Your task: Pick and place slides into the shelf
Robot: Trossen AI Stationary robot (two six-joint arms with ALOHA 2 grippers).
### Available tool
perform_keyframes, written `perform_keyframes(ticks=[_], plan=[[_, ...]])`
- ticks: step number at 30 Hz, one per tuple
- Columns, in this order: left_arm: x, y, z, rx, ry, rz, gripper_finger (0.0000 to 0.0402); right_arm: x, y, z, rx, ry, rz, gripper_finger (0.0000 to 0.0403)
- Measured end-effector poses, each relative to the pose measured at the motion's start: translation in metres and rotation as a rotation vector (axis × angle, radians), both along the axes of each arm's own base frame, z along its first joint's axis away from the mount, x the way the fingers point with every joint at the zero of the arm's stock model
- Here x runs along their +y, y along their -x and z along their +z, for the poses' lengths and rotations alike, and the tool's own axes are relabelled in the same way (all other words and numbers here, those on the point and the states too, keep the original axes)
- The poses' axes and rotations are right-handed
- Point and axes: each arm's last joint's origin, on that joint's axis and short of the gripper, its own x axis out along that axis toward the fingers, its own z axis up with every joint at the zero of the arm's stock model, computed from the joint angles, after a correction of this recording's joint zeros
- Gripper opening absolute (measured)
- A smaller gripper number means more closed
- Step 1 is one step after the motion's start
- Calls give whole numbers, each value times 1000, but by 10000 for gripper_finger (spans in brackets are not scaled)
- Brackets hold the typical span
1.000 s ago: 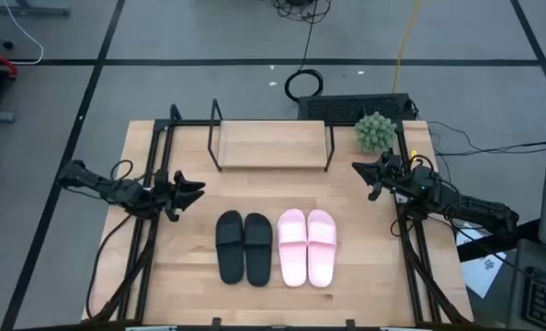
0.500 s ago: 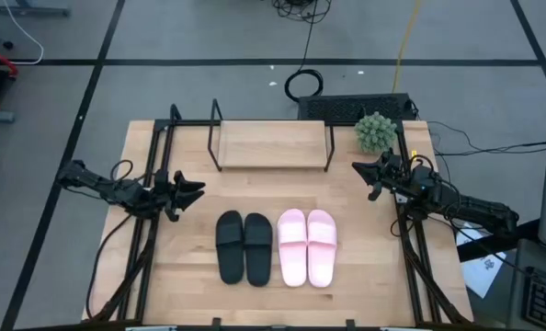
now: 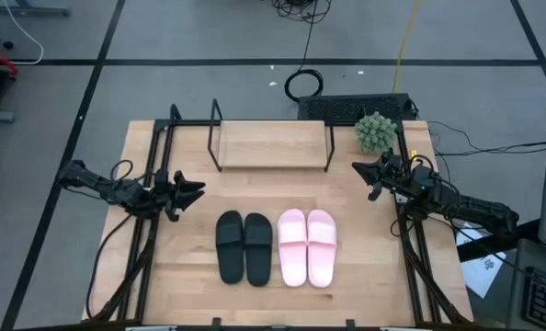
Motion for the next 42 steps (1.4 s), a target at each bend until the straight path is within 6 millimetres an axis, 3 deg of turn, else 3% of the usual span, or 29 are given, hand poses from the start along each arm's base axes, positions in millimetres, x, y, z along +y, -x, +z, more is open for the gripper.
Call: perform_keyframes(ticks=[15,21,30,36,42], plan=[[2,1,0,4,-8,88,170,0,0,1,-21,-26,2,0],[5,4,12,-116,61,129,170,0,0,1,-21,-28,2,0],[-6,4,34,-187,162,-136,170,0,0,1,-21,-29,2,0],[-34,-16,86,67,184,-245,170,0,0,1,-19,-25,2,0],[-95,-53,117,560,192,-256,170,0,0,1,-19,-25,-2,0]])
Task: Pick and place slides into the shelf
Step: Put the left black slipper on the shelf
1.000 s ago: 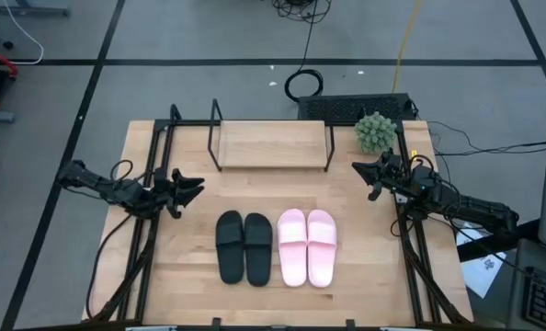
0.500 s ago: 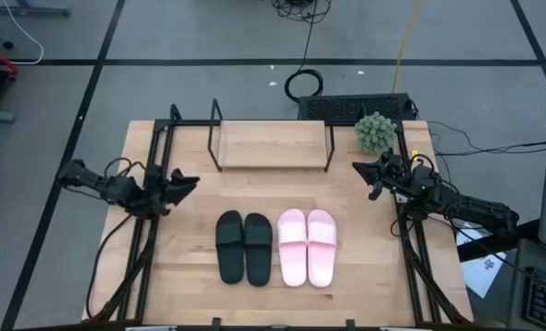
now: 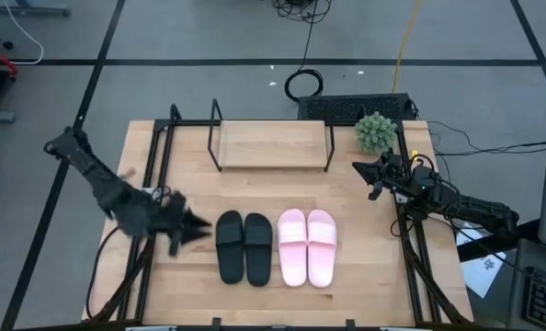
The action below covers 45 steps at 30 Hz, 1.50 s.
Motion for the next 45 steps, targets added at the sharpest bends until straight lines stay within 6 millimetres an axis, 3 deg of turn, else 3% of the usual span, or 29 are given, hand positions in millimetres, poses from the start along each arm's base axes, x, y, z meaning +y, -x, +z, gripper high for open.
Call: perform_keyframes(ticks=[3,8,14,21,28,37,45], plan=[[-34,-15,-9,233,-46,41,170,0,0,0,1,3,0,0],[-83,-36,-38,436,-124,83,170,0,0,0,10,22,-7,0],[-112,-60,-78,545,-206,105,170,-2,1,0,14,25,-78,0],[-100,-81,-114,668,-299,235,170,-2,1,0,6,11,-77,0],[-74,-91,-112,726,-353,333,170,-2,1,0,-3,-9,-75,0],[-57,-95,-112,779,-368,416,170,-2,1,0,5,-5,-74,0],[-59,-100,-112,757,-315,401,170,-2,1,-1,6,-4,-74,0]])
